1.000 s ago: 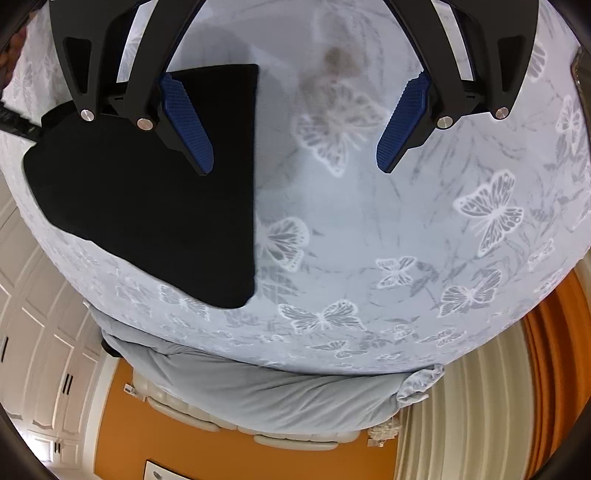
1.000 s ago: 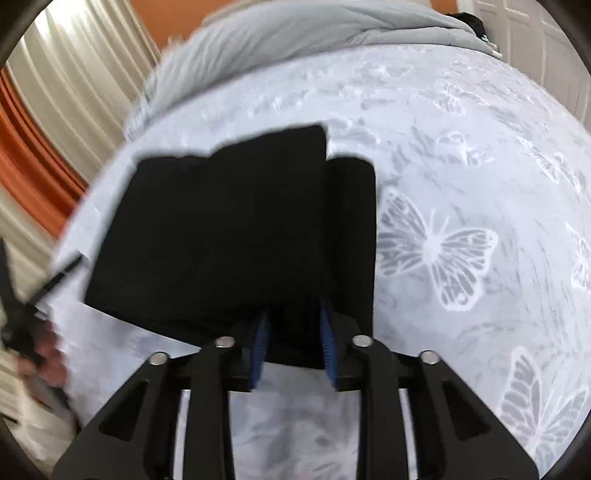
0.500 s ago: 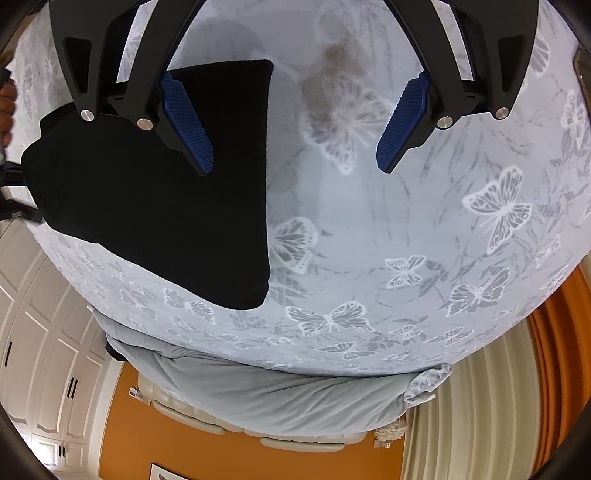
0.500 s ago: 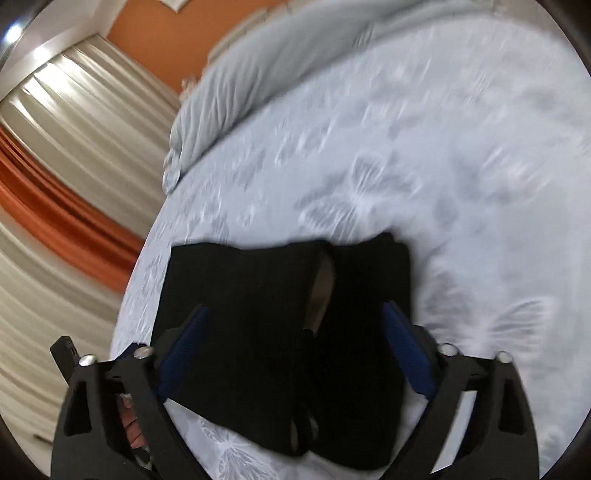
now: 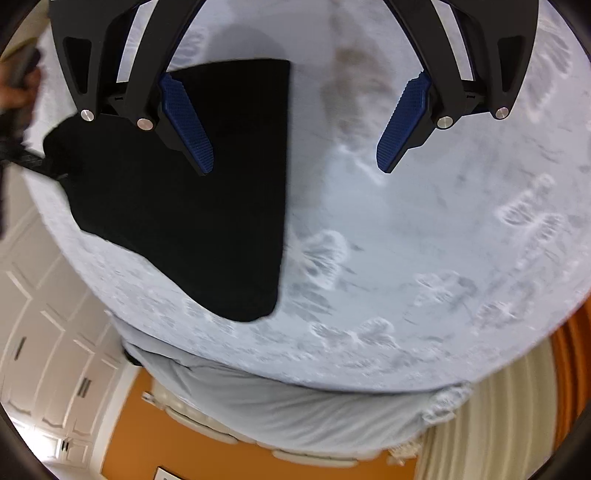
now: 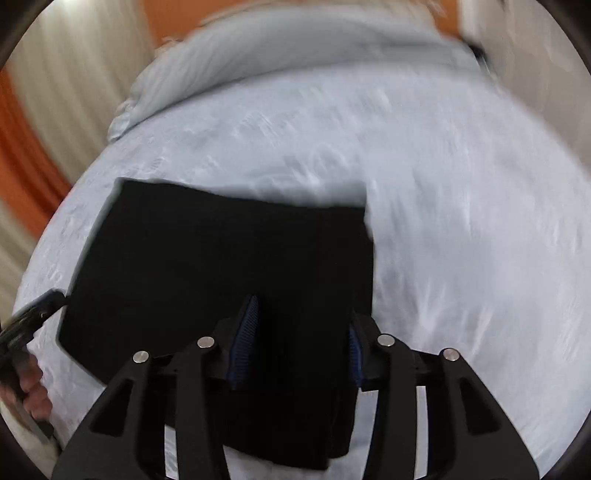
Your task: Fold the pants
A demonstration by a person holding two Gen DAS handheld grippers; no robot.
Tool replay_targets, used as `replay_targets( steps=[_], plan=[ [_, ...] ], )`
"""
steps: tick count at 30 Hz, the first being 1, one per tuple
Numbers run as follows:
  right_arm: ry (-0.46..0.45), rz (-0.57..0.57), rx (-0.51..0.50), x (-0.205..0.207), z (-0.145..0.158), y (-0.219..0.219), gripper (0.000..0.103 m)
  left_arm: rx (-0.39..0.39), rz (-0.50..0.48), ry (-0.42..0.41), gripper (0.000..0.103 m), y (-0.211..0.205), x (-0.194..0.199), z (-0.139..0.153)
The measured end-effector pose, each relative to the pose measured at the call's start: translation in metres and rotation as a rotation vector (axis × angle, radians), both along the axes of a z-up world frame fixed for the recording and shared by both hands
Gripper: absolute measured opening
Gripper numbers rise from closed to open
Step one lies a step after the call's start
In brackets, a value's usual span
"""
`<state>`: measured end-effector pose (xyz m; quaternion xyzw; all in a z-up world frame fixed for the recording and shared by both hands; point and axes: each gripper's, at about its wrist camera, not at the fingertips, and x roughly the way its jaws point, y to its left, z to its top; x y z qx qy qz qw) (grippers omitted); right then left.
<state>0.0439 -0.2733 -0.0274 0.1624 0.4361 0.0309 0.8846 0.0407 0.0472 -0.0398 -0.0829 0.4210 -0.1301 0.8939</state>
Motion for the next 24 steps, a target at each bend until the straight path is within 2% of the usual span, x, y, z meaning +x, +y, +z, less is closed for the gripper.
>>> replay_targets(
  steps=[1,2,3,4,8,9,10,11,12,13,14,15,16,17,19,21,22,23,24],
  plan=[
    [-0.031,-0.009,0.021,-0.005,0.008,-0.003,0.052,-0.031,-0.017,0.009,0.087,-0.001,0.0,0.0],
    [-0.09,-0.033,0.052,-0.017,0.019,-0.009,0.081,-0.076,-0.038,0.017,0.088,-0.003,0.002,0.001],
    [-0.122,-0.048,0.064,-0.023,0.021,-0.011,0.095,-0.113,-0.056,0.032,0.092,-0.005,0.005,0.0],
    [-0.125,-0.049,0.07,-0.026,0.019,-0.011,0.098,-0.15,-0.072,0.06,0.092,-0.008,0.011,-0.004],
    [0.065,-0.06,0.087,-0.006,-0.014,-0.01,0.098,-0.228,-0.051,0.192,0.093,-0.018,0.032,-0.035],
    [0.091,-0.051,0.123,-0.003,-0.023,-0.009,0.098,-0.25,-0.039,0.208,0.093,-0.017,0.035,-0.042],
    [0.117,-0.035,0.208,0.003,-0.038,-0.008,0.097,-0.258,-0.031,0.198,0.093,-0.017,0.035,-0.044],
    [0.117,-0.035,0.254,0.006,-0.045,-0.006,0.084,-0.248,-0.039,0.179,0.09,-0.021,0.034,-0.042],
    [0.097,-0.025,0.234,0.007,-0.041,-0.001,0.078,-0.239,-0.06,0.174,0.071,-0.025,0.035,-0.04],
    [0.077,0.001,0.23,0.006,-0.032,0.004,0.054,-0.243,-0.083,0.172,0.064,-0.029,0.035,-0.038],
    [0.04,0.004,0.252,-0.002,-0.018,0.005,0.041,-0.232,-0.076,0.164,0.052,-0.031,0.033,-0.034],
    [0.007,0.008,0.276,-0.009,-0.007,0.004,0.039,-0.237,-0.071,0.15,0.035,-0.03,0.03,-0.025],
    [-0.041,0.023,0.303,-0.022,0.011,0.005,0.037,-0.242,-0.077,0.138,0.031,-0.028,0.027,-0.017],
    [-0.081,0.049,0.305,-0.037,0.029,0.01,0.037,-0.263,-0.091,0.128,0.022,-0.022,0.02,-0.001],
    [-0.117,0.084,0.269,-0.069,0.049,0.019,0.037,-0.282,-0.117,0.089,0.017,-0.003,-0.007,0.029],
    [-0.085,0.106,0.278,-0.097,0.045,0.023,0.038,-0.28,-0.112,0.074,0.017,0.016,-0.036,0.042],
    [-0.044,0.109,0.276,-0.107,0.033,0.024,0.045,-0.271,-0.102,0.076,0.017,0.023,-0.046,0.042],
    [0.031,0.103,0.234,-0.114,0.012,0.026,0.057,-0.215,-0.069,0.074,0.017,0.029,-0.059,0.038],
    [0.091,0.081,0.187,-0.116,-0.005,0.026,0.064,-0.079,-0.011,0.052,0.017,0.029,-0.071,0.03]
  ],
)
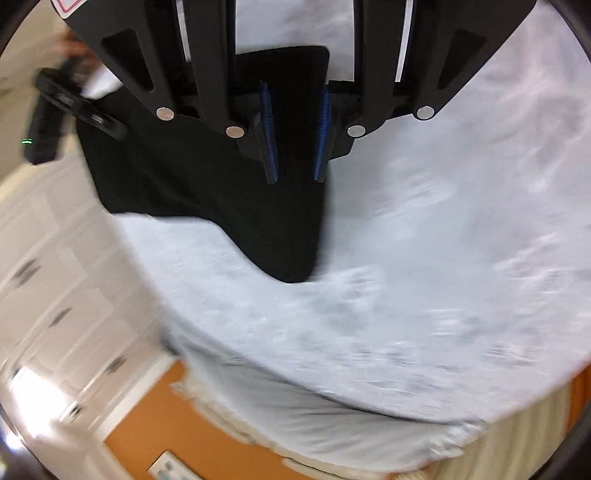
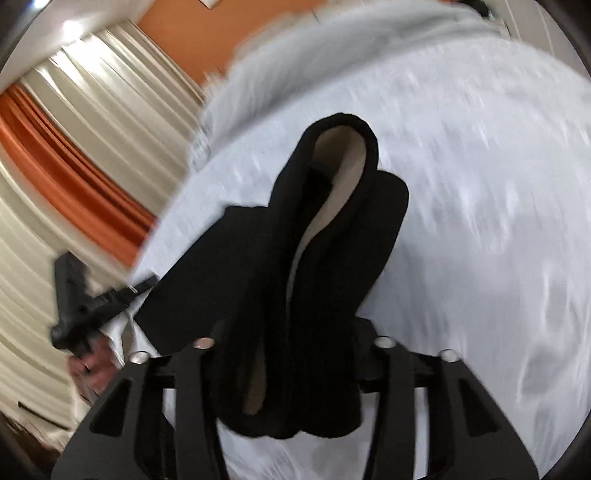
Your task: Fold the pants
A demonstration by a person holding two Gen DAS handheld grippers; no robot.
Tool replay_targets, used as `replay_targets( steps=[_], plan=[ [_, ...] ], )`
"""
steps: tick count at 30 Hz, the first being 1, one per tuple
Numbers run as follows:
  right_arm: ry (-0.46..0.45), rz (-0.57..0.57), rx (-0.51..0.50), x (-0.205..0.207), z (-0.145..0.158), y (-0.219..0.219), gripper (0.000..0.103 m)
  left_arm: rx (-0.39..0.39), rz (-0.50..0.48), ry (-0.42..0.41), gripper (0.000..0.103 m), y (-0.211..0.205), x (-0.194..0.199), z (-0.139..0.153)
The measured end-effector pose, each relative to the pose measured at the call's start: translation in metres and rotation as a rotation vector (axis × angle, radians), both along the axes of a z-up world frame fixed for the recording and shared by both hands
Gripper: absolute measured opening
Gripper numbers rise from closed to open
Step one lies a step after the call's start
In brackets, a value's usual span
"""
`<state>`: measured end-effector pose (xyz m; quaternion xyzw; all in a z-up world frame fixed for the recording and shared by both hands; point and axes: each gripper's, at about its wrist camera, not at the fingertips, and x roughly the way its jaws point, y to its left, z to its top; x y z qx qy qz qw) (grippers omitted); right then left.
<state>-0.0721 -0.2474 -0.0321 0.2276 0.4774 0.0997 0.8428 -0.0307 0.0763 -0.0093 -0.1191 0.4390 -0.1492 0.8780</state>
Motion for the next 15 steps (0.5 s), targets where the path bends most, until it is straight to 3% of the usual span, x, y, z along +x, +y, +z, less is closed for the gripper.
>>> replay_targets(
  steps=[1,2,3,4,5,6,7,8,11,13,15],
  plan=[
    [0.078,-0.066,-0.079,-0.004,-0.017,-0.005,0.071,0.123,0.036,-0.014,0.017,-0.003,-0.007,-0.007],
    [0.077,-0.12,-0.011,-0.009,-0.014,-0.016,0.074,0.195,0.05,-0.016,0.017,-0.006,-0.01,-0.011],
    [0.013,-0.156,0.037,-0.015,0.001,-0.024,0.074,0.225,0.046,-0.02,0.018,-0.008,-0.012,-0.011],
    [-0.073,-0.185,0.02,-0.021,0.021,-0.027,0.074,0.197,0.025,-0.036,0.02,-0.01,-0.015,-0.004],
    [-0.14,-0.2,-0.02,-0.025,0.038,-0.027,0.072,0.169,0.025,-0.059,0.037,-0.009,-0.018,0.004],
    [-0.21,-0.192,-0.096,-0.024,0.063,-0.02,0.069,0.15,0.037,-0.087,0.061,-0.011,-0.02,0.013],
    [-0.227,-0.167,-0.118,-0.019,0.073,-0.014,0.061,0.132,0.046,-0.114,0.069,-0.013,-0.021,0.019],
    [-0.235,-0.14,-0.117,-0.012,0.08,-0.01,0.059,0.111,0.045,-0.152,0.07,-0.02,-0.021,0.029],
    [-0.2,-0.01,-0.112,0.023,0.074,0.016,0.03,0.128,-0.033,-0.19,0.07,-0.058,-0.002,0.041],
    [-0.118,0.052,-0.162,0.054,0.046,0.03,0.026,0.19,-0.065,-0.192,0.07,-0.084,0.011,0.032],
    [-0.06,0.023,-0.268,0.072,0.015,0.024,0.016,0.288,-0.068,-0.132,0.07,-0.109,0.036,0.005]
  ],
)
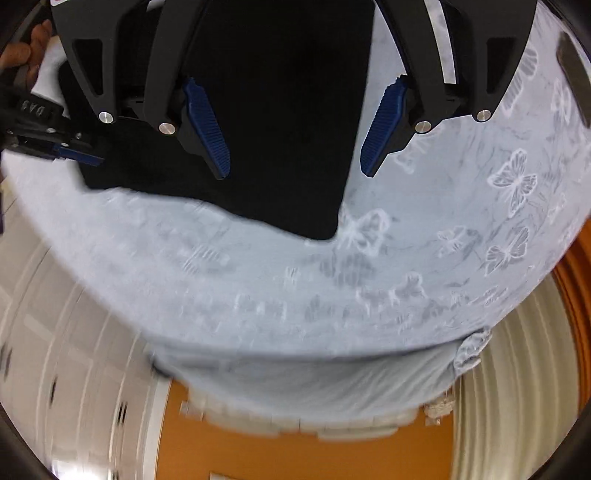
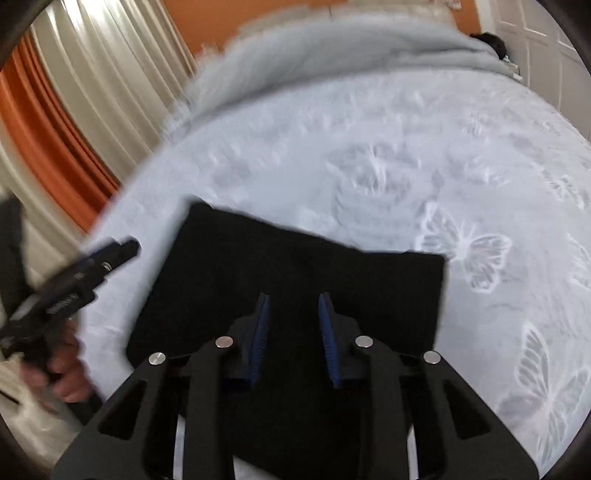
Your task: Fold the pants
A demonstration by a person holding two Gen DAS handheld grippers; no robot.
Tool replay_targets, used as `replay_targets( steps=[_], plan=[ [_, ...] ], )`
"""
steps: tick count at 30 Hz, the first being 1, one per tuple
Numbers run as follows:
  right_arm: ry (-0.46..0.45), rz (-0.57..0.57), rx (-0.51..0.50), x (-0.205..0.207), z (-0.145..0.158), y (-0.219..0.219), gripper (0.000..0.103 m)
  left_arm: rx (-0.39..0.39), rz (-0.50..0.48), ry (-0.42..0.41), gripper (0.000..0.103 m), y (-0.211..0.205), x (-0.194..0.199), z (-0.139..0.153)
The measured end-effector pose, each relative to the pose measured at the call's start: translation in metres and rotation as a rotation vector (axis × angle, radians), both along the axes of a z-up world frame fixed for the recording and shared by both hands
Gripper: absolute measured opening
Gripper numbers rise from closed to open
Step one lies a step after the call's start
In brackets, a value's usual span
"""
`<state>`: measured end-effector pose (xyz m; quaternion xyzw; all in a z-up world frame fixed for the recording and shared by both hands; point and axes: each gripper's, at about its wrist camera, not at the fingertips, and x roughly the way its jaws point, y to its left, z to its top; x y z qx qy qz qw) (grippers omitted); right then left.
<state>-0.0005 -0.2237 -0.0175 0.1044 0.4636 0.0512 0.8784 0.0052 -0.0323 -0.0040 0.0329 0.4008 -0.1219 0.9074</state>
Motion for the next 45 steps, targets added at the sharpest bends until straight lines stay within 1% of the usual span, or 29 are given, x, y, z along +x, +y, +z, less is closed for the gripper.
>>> replay_targets(
  steps=[1,3,4,5,7,9,10,11,13,15,18,22,23,24,25,26,27,29,31,33,34,35,37,38,40,41,42,44,45],
  plan=[
    [0.018,-0.027,-0.008,0.011,-0.01,-0.011,0.0,0.04,0.015,0.026,0.07,-0.005,0.011,-0.014],
    [0.014,-0.09,0.097,0.014,-0.014,-0.035,0.0,0.1,0.061,0.086,0.074,-0.005,0.031,-0.043],
    [0.006,-0.119,0.093,0.015,-0.009,-0.043,0.001,0.065,0.072,0.129,0.076,0.001,0.04,-0.058],
    [-0.015,-0.146,0.082,0.01,-0.001,-0.048,0.008,0.037,0.091,0.142,0.082,0.005,0.044,-0.061],
    [-0.052,-0.168,0.141,-0.008,0.012,-0.059,0.01,-0.002,0.115,0.16,0.082,0.013,0.044,-0.055],
    [-0.067,-0.189,0.207,-0.029,0.017,-0.069,0.037,-0.041,0.112,0.133,0.082,0.025,0.031,-0.032],
    [-0.06,-0.209,0.217,-0.042,0.016,-0.071,0.081,-0.05,0.107,0.101,0.083,0.03,0.024,-0.021],
    [-0.054,-0.217,0.22,-0.049,0.013,-0.074,0.094,-0.051,0.104,0.066,0.091,0.04,0.016,-0.01],
    [-0.01,-0.167,0.253,-0.06,0.002,-0.074,0.093,-0.066,0.118,0.042,0.092,0.059,0.005,-0.004],
    [0.035,-0.15,0.298,-0.061,-0.01,-0.075,0.093,-0.135,0.124,0.126,0.092,0.079,0.001,-0.016],
    [0.099,-0.132,0.298,-0.057,-0.027,-0.069,0.093,-0.273,0.129,0.316,0.092,0.094,0.004,-0.048],
    [0.146,-0.089,0.338,-0.042,-0.043,-0.051,0.092,-0.376,0.142,0.395,0.093,0.097,0.006,-0.074],
    [0.148,-0.088,0.311,-0.04,-0.046,-0.046,0.08,-0.406,0.137,0.411,0.093,0.098,0.007,-0.077],
    [0.139,-0.07,0.261,-0.036,-0.045,-0.037,0.072,-0.428,0.126,0.418,0.086,0.098,0.008,-0.078],
    [0.108,-0.042,0.221,-0.035,-0.036,-0.028,0.056,-0.446,0.11,0.419,0.072,0.097,0.007,-0.078],
    [0.09,-0.03,0.203,-0.036,-0.028,-0.024,0.047,-0.517,0.046,0.442,0.039,0.094,0.007,-0.076],
    [0.047,-0.012,0.206,-0.041,-0.012,-0.022,0.038,-0.522,0.051,0.44,0.029,0.093,0.007,-0.071],
    [-0.031,0.03,0.279,-0.056,0.013,-0.024,0.035,-0.511,0.03,0.398,0.023,0.094,-0.006,-0.051],
    [-0.091,0.084,0.256,-0.077,0.035,-0.018,0.035,-0.511,-0.026,0.374,0.019,0.099,-0.03,-0.031],
    [-0.05,0.082,0.227,-0.083,0.026,-0.019,0.038,-0.478,-0.049,0.353,0.02,0.102,-0.05,-0.024],
    [0.001,0.068,0.186,-0.08,0.013,-0.02,0.049,-0.446,-0.041,0.352,0.021,0.101,-0.055,-0.027],
    [0.081,0.017,0.081,-0.074,-0.007,-0.022,0.064,-0.369,-0.013,0.353,0.025,0.098,-0.058,-0.034],
    [0.114,-0.069,-0.032,-0.071,-0.016,-0.027,0.068,-0.208,0.053,0.311,0.026,0.093,-0.059,-0.042],
    [0.073,-0.085,-0.029,-0.073,-0.008,-0.03,0.067,-0.113,0.094,0.235,0.026,0.088,-0.064,-0.036],
    [-0.124,-0.111,-0.03,-0.086,0.031,-0.029,0.063,-0.054,0.107,0.135,0.033,0.085,-0.072,-0.018],
    [-0.2,-0.087,-0.021,-0.091,0.047,-0.024,0.057,-0.033,0.113,0.05,0.052,0.08,-0.077,-0.002],
    [-0.229,-0.035,0.002,-0.089,0.056,-0.015,0.055,-0.021,0.124,-0.012,0.065,0.075,-0.079,0.009],
    [-0.197,0.065,0.049,-0.073,0.053,0.006,0.038,0.033,0.127,-0.122,0.067,0.054,-0.079,0.026],
    [-0.143,0.111,0.052,-0.06,0.039,0.02,0.034,0.074,0.107,-0.144,0.067,0.039,-0.073,0.029]
  ],
)
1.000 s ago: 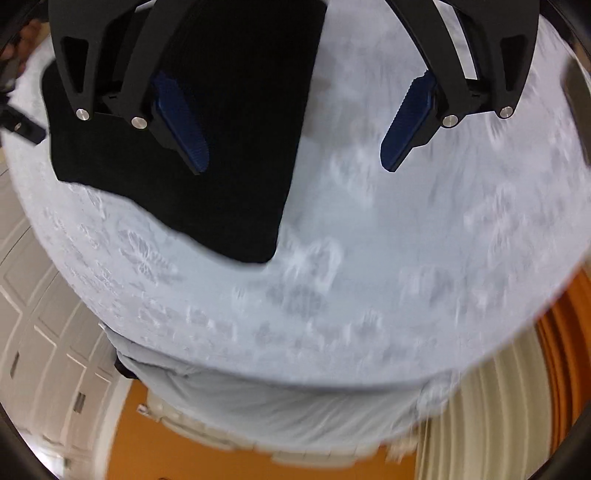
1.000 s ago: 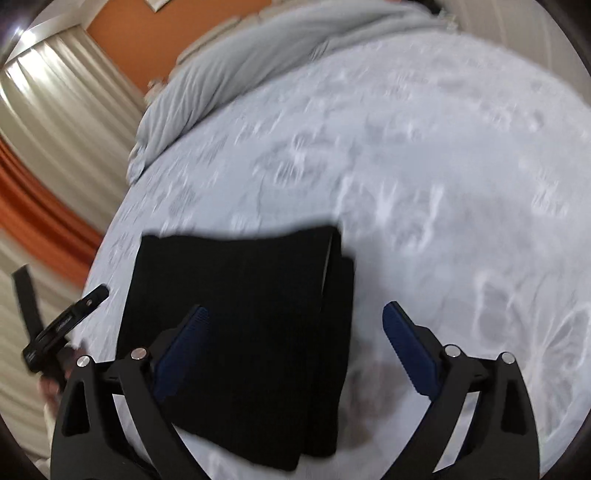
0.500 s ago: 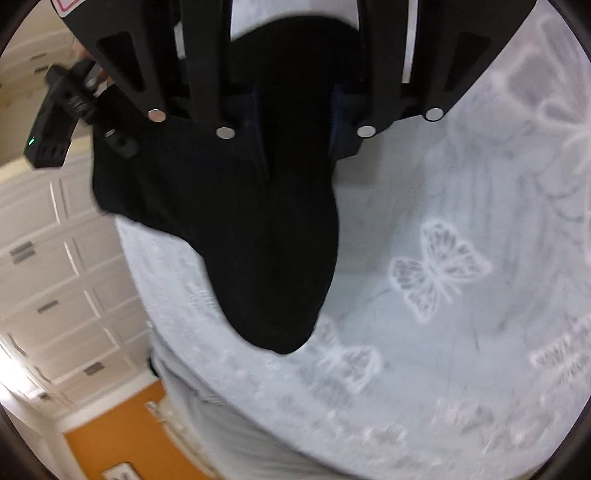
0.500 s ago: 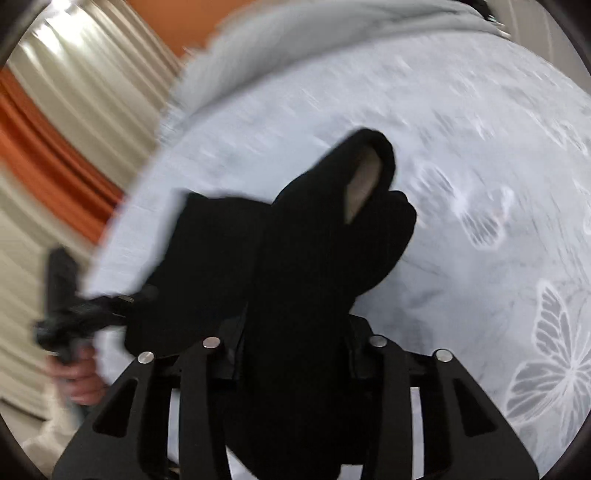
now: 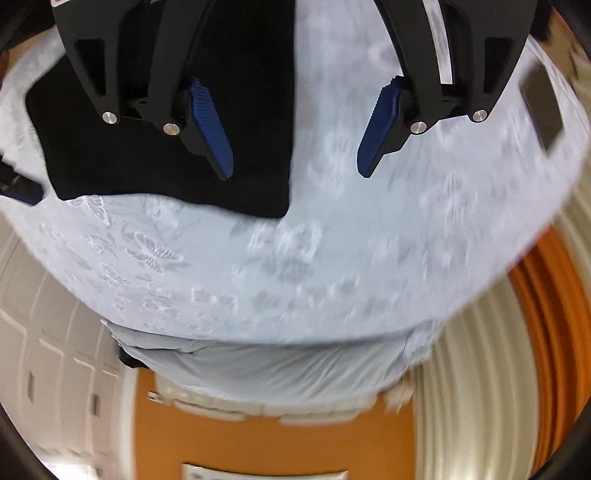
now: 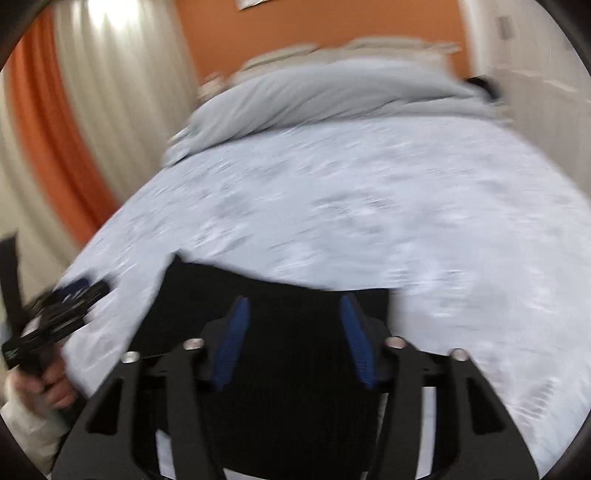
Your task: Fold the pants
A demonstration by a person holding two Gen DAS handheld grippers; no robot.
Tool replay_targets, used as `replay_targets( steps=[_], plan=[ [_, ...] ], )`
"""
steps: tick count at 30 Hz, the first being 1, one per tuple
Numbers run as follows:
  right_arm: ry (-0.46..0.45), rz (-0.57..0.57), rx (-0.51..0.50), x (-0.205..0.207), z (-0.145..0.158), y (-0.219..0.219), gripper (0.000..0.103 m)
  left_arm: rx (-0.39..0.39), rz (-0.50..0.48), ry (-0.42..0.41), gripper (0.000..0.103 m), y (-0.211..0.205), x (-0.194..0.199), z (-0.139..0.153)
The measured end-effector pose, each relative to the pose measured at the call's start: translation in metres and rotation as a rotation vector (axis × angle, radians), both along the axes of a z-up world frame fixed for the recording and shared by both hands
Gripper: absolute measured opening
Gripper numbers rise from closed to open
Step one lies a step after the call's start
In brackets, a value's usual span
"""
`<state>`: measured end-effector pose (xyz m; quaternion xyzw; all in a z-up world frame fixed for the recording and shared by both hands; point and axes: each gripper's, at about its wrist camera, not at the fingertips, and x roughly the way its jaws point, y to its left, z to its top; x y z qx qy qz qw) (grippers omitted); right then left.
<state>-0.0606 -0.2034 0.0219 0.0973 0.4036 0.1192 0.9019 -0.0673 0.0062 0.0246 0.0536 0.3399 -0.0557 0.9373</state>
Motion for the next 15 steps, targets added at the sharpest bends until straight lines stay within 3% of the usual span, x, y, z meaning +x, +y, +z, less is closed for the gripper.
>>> replay_targets(
  steps=[1,3,4,6,9,11,13,15],
  plan=[
    [0.047,0.016,-0.031,0.01,-0.013,0.008,0.027,0.037,-0.001,-0.005,0.067,-0.011,0.007,-0.001],
    [0.172,-0.053,-0.163,0.036,-0.052,0.011,0.026,0.108,0.026,0.04,0.067,-0.029,0.03,-0.022],
    [0.209,-0.087,-0.101,0.045,-0.064,0.0,0.025,0.125,0.033,0.078,0.067,-0.033,0.037,-0.033],
    [0.198,-0.123,-0.017,0.044,-0.051,-0.011,0.025,0.124,0.059,0.186,0.067,-0.036,0.058,-0.06],
    [0.078,-0.125,-0.025,0.025,-0.021,-0.013,0.029,0.109,0.071,0.168,0.067,-0.036,0.06,-0.059],
    [0.097,-0.15,-0.079,0.025,-0.027,-0.018,0.035,0.098,0.057,0.148,0.067,-0.036,0.055,-0.053],
    [0.18,-0.172,-0.093,0.031,-0.046,-0.026,0.035,0.088,0.05,0.144,0.067,-0.041,0.053,-0.051],
    [0.143,-0.167,-0.089,0.024,-0.036,-0.022,0.035,0.088,0.045,0.147,0.067,-0.045,0.053,-0.053]
  ],
)
